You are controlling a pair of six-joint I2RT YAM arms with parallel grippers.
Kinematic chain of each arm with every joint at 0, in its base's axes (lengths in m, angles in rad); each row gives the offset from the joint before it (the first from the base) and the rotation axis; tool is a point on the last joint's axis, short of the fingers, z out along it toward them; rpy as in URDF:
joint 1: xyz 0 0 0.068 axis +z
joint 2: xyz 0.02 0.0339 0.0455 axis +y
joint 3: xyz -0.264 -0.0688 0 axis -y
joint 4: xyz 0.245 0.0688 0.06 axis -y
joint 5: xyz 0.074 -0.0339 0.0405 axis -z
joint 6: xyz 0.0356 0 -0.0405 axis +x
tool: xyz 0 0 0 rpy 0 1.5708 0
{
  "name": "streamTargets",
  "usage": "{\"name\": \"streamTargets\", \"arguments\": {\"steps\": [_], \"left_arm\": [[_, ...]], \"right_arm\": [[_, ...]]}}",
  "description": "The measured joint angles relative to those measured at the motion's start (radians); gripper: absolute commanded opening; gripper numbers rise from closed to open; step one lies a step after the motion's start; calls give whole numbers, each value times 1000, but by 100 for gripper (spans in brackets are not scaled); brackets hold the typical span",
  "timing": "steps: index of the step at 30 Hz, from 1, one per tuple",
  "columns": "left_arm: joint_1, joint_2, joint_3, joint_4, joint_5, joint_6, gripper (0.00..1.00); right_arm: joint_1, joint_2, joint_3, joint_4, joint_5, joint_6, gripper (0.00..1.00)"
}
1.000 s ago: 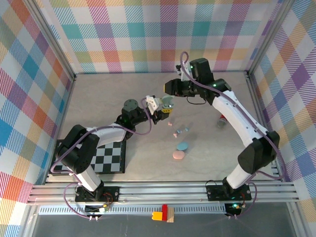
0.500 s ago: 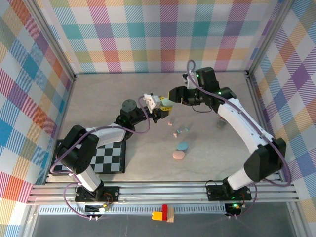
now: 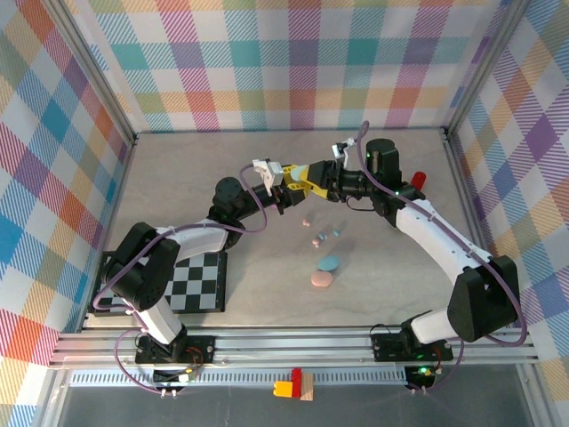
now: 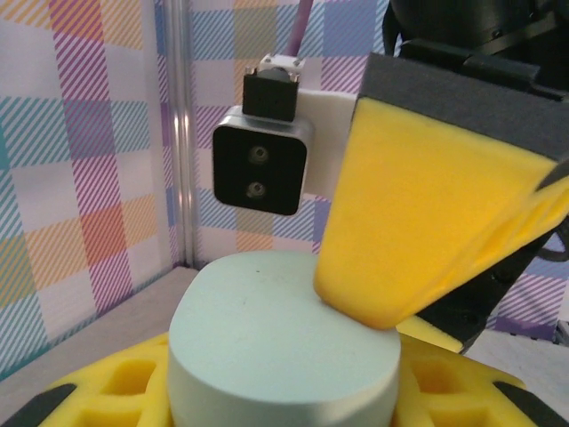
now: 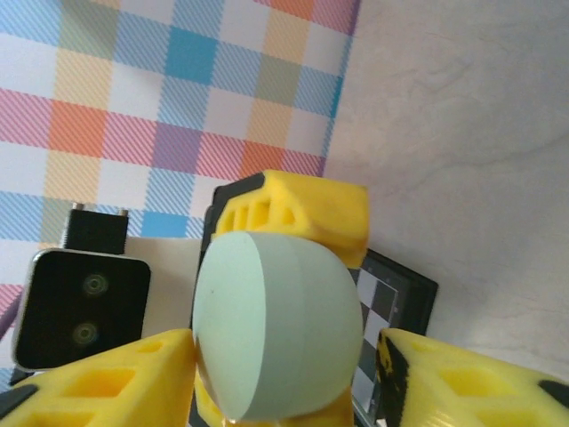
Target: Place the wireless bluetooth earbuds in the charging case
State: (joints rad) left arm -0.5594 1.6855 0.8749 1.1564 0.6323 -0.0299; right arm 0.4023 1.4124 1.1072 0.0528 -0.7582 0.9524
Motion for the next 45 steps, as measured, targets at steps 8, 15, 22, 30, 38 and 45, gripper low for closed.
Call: {"name": "streamTargets", "arguments": {"steps": [8, 15, 22, 30, 38, 45], "left_arm": [[0, -5, -7, 44, 15, -8, 30], [3, -29, -21, 48, 11, 7, 62], [34, -84, -104, -14, 10, 39, 96], [57, -224, -155, -336, 2, 156, 100], [57, -283, -171, -527, -24, 231, 100], [47, -282, -178, -583, -19, 276, 99]], "right_arm": [[0, 1, -10, 93, -16, 77, 30], [-3, -1, -26, 126, -27, 92, 17], [-66, -17, -119, 94, 73, 55, 17], [-129, 43, -145, 0, 220, -51, 17], [-128, 338, -67, 8, 280, -76, 16], [-127, 530, -1, 51, 280, -47, 21]]}}
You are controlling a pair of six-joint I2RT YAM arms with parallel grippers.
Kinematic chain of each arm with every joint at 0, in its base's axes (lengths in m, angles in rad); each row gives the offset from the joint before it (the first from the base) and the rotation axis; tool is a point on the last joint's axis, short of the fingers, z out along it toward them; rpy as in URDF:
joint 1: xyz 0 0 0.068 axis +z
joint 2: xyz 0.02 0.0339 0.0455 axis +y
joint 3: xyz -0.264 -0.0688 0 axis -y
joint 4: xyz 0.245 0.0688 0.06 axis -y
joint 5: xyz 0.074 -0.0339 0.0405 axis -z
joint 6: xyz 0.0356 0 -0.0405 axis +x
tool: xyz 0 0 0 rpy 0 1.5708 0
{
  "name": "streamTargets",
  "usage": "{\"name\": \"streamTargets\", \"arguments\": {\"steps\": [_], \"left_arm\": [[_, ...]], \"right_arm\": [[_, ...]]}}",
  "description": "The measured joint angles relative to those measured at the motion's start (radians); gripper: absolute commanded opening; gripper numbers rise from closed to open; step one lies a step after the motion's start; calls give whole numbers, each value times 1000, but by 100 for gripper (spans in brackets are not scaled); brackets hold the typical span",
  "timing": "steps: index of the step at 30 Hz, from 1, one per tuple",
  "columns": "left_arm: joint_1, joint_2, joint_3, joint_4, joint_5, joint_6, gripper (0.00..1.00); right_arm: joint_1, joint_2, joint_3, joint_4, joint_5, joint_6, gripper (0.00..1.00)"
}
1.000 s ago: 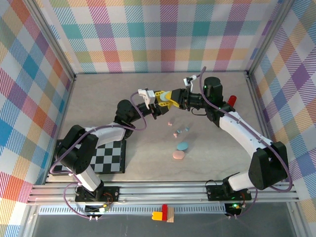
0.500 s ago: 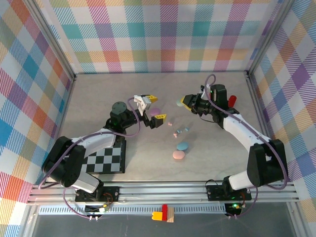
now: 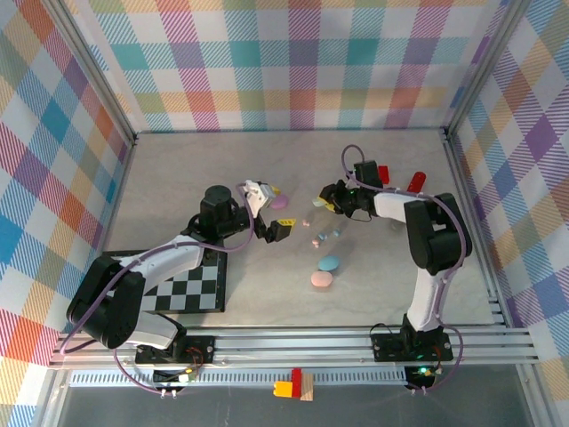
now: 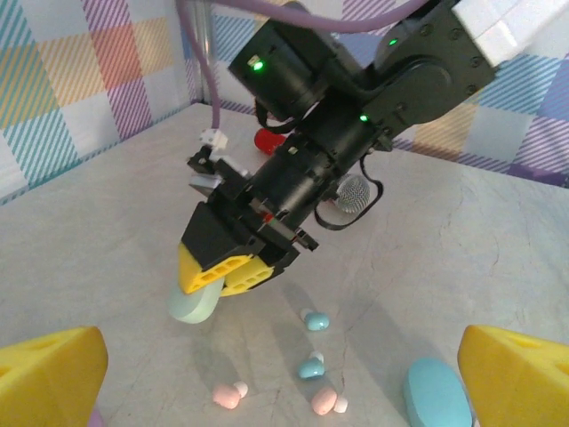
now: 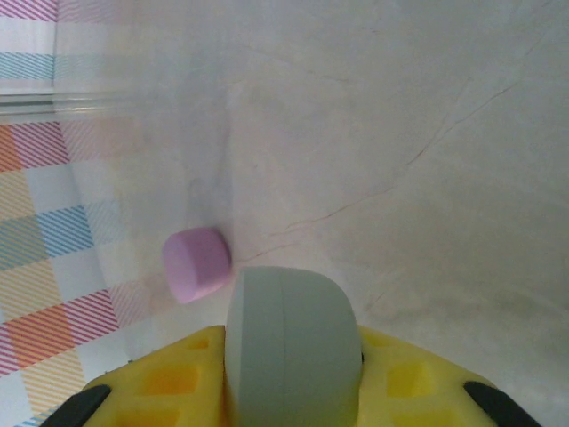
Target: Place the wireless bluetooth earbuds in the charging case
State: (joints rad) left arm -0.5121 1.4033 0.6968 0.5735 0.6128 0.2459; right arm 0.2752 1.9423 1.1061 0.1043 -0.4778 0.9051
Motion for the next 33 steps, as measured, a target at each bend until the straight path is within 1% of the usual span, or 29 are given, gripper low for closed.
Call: {"name": "streamTargets", "arguments": {"steps": [3, 5, 7, 11, 16, 19, 22, 23, 26, 27, 29, 31, 33], "left_arm": [[-24, 0, -6, -11, 8, 27, 99], [-55, 0, -10, -19, 7, 43, 99], [-88, 1, -22, -14, 7, 61, 97], [-145, 29, -29, -31, 3, 97, 97], [-214, 82, -29, -61, -16, 151, 95], [-257, 118, -34, -69, -31, 174, 94], [-309, 157, -38, -94, -56, 210, 92], [-331, 173, -38, -105, -67, 224, 90], [-382, 222, -38, -129, -99, 251, 90], [-394, 237, -38, -134, -109, 258, 89], [-412, 274, -37, -135, -133, 272, 83], [-419, 304, -37, -140, -151, 279, 82], [-421, 330, -32, -151, -172, 283, 79]], "right_arm": [[0, 33, 19, -1, 4, 0, 32], [0, 43, 35, -11, 8, -4, 42], [0, 45, 53, -24, 15, -18, 49], [0, 43, 81, -65, 37, -60, 60], [0, -24, 79, -176, 93, -131, 66], [-1, -129, 67, -233, 134, -182, 69], [-2, -257, 43, -280, 176, -230, 69], [-2, -296, 34, -293, 187, -243, 69], [-6, -394, 6, -334, 219, -275, 69], [-8, -415, -3, -344, 228, -283, 69], [-9, -457, -27, -369, 246, -296, 69], [-11, -486, -50, -392, 261, -305, 69], [-14, -505, -66, -414, 272, -312, 69]]}}
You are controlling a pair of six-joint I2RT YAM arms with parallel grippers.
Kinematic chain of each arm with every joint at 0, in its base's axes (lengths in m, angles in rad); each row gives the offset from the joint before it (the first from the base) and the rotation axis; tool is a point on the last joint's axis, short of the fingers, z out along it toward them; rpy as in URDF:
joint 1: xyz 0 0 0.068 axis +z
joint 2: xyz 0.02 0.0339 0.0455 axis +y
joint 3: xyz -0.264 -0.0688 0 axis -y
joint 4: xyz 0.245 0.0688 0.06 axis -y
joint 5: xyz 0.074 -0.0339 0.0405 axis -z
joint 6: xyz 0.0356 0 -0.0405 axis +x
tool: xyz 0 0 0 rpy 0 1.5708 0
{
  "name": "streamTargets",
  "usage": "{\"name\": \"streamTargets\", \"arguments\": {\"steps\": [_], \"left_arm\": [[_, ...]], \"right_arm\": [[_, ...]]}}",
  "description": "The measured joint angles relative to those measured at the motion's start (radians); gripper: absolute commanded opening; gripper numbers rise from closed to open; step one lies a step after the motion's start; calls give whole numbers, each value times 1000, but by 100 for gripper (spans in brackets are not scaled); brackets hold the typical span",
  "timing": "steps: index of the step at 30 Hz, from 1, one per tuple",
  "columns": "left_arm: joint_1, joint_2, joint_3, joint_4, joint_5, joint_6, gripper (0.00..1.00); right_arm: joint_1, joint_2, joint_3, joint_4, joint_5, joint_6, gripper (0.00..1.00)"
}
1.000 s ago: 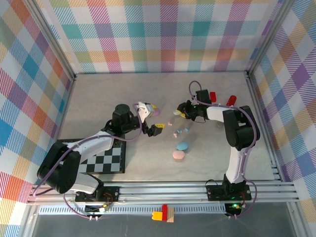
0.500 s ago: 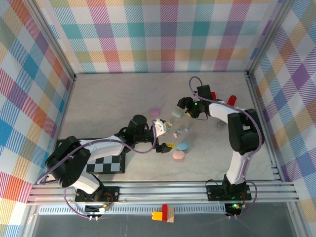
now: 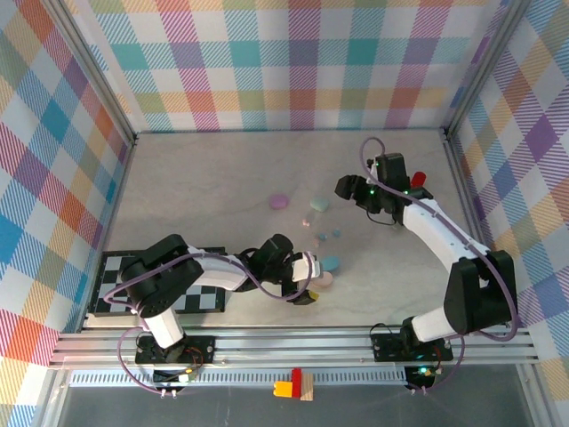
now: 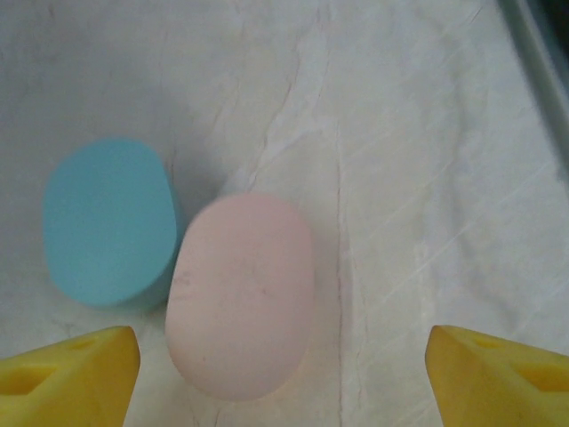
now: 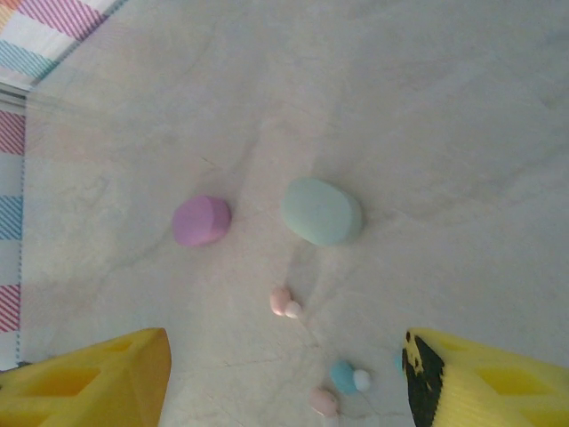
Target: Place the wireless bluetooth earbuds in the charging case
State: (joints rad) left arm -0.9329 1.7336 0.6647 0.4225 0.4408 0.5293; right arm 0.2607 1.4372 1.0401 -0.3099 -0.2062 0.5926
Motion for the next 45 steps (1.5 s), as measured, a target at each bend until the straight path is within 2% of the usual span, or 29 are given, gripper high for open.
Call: {"name": "streamTargets", "arguments": {"steps": [11, 19, 27, 30, 36, 40, 45], "left_arm": [[-5, 71, 35, 25, -31, 11, 61], [-9, 93, 47, 62, -26, -7, 37], [-9, 72, 13, 134, -42, -58, 35], [-2, 15, -15, 148, -42, -82, 36], [58, -114, -31, 208, -39, -129, 36], [107, -154, -31, 262, -39, -154, 36], [124, -159, -19, 289, -30, -177, 36]], "right_arm": [[-5, -40, -25, -29, 16, -11, 69], [-13, -44, -50, -37, 15, -11, 69], [-25, -154, -80, -102, -13, -61, 69], [-47, -229, -96, -141, -71, -88, 69], [-63, -337, -100, -228, -276, -140, 72], [-63, -350, -132, -233, -451, -146, 72], [-55, -335, -220, -194, -602, -113, 69]]}}
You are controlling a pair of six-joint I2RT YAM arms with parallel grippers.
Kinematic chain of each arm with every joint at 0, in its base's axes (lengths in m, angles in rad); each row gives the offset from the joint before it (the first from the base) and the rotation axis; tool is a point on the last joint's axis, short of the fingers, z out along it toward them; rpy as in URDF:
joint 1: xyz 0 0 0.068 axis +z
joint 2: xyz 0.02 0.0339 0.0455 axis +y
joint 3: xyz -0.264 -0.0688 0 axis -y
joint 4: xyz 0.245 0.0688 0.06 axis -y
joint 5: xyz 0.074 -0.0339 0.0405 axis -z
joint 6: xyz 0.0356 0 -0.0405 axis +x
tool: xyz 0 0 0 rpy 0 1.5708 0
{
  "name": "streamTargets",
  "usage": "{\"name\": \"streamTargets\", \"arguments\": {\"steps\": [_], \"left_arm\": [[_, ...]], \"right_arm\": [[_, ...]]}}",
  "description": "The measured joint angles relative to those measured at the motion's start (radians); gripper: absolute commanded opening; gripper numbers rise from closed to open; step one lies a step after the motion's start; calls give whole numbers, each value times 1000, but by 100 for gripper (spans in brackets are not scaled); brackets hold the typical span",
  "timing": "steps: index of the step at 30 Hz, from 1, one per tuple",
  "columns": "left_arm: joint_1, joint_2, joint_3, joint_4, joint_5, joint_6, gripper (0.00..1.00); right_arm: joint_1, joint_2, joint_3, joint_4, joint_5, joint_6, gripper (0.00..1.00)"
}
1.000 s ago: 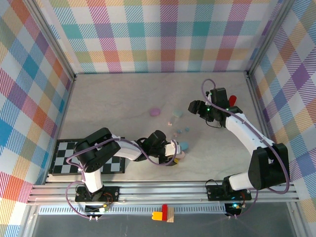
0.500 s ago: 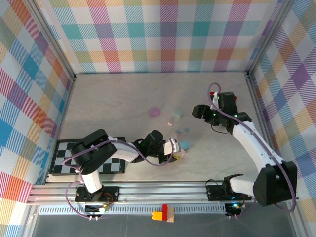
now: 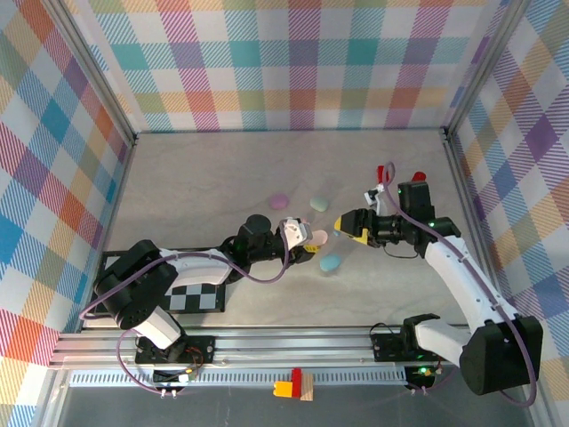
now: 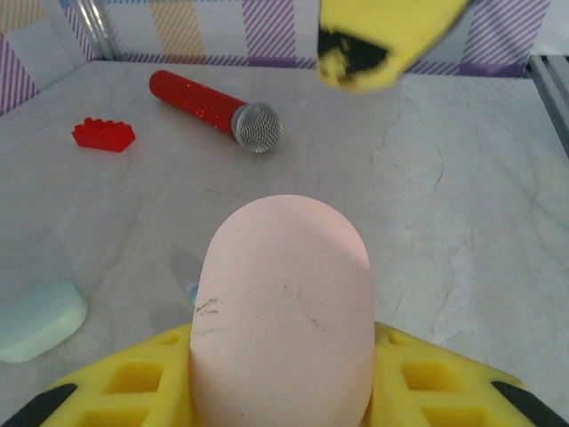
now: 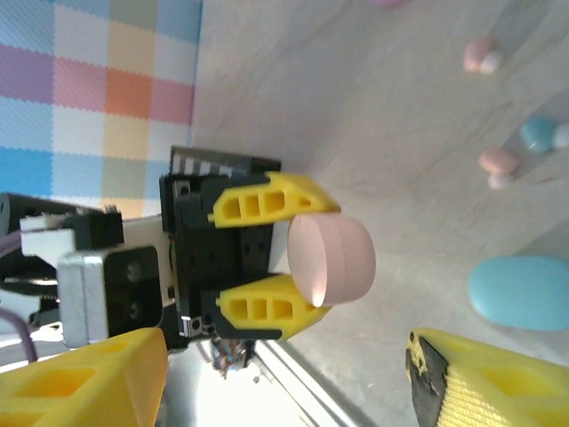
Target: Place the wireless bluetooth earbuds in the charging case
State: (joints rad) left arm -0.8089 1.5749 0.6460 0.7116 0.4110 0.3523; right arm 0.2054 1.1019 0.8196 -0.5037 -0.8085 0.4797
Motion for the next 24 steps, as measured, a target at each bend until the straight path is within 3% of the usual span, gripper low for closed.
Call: {"name": "streamTargets", "arguments": {"steps": [9, 14, 21, 24], "left_arm": [[0, -11, 31, 34, 46, -32, 36], [0, -13, 34, 43, 62, -46, 36], [0, -15, 36, 48, 69, -49, 36], [2, -15, 36, 51, 70, -55, 42]], "right_arm": [[45, 52, -33, 127, -82, 76, 62], [65, 103, -33, 172, -93, 98, 52], [71, 138, -33, 199, -95, 117, 30], [71, 139, -33, 210, -97, 128, 25]]}}
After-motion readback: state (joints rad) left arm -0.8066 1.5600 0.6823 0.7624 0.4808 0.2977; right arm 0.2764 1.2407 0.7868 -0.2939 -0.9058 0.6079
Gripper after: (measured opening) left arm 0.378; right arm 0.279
